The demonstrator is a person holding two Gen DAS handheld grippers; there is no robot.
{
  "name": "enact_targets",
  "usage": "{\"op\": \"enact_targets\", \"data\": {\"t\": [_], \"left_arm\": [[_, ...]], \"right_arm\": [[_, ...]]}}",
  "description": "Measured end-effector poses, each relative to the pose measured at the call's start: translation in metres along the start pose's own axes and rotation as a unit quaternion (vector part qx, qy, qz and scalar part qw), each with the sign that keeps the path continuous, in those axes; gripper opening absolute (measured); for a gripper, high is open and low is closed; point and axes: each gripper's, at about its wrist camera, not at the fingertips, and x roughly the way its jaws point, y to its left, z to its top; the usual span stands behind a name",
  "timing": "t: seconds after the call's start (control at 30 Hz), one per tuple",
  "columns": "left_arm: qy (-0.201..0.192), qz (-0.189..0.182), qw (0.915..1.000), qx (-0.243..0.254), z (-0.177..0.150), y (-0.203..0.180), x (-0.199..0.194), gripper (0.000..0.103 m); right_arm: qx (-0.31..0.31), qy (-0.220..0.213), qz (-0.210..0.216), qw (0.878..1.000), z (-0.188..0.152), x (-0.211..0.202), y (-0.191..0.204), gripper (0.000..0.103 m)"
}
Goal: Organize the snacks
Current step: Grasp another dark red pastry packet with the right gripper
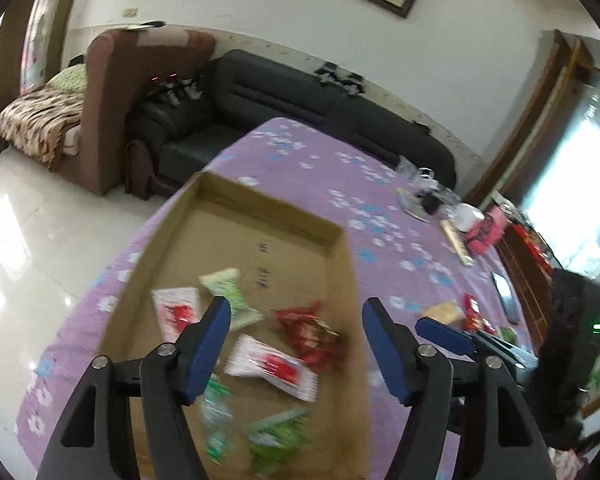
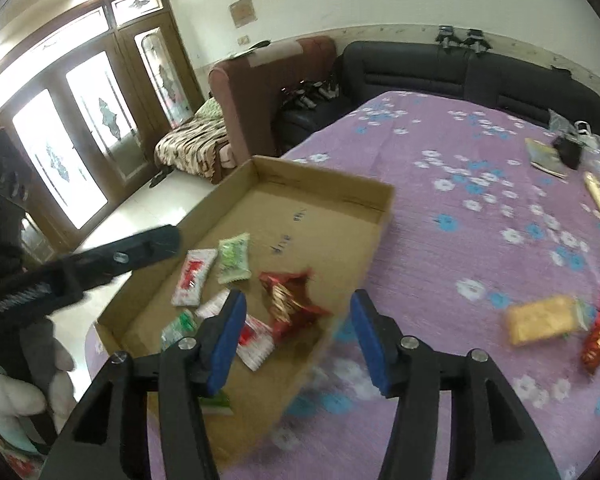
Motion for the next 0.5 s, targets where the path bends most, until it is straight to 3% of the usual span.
{"op": "enact_targets", "data": {"t": [0.27,0.5], "left_arm": [[0.043,-0.053,0.9959,0.06,-0.032,-0.086,0.02,0.078],[0.111,-0.096,0.9857,0.083,-0.074,-0.148,0.072,0.078]], "right_arm": [[0.091,0.002,-0.065,0.994,-0.054,-0.049,-0.11,0.057],[0.22,-0.024,-0.121,0.968,-0.095,-0.103,-0.224,0.057]]}}
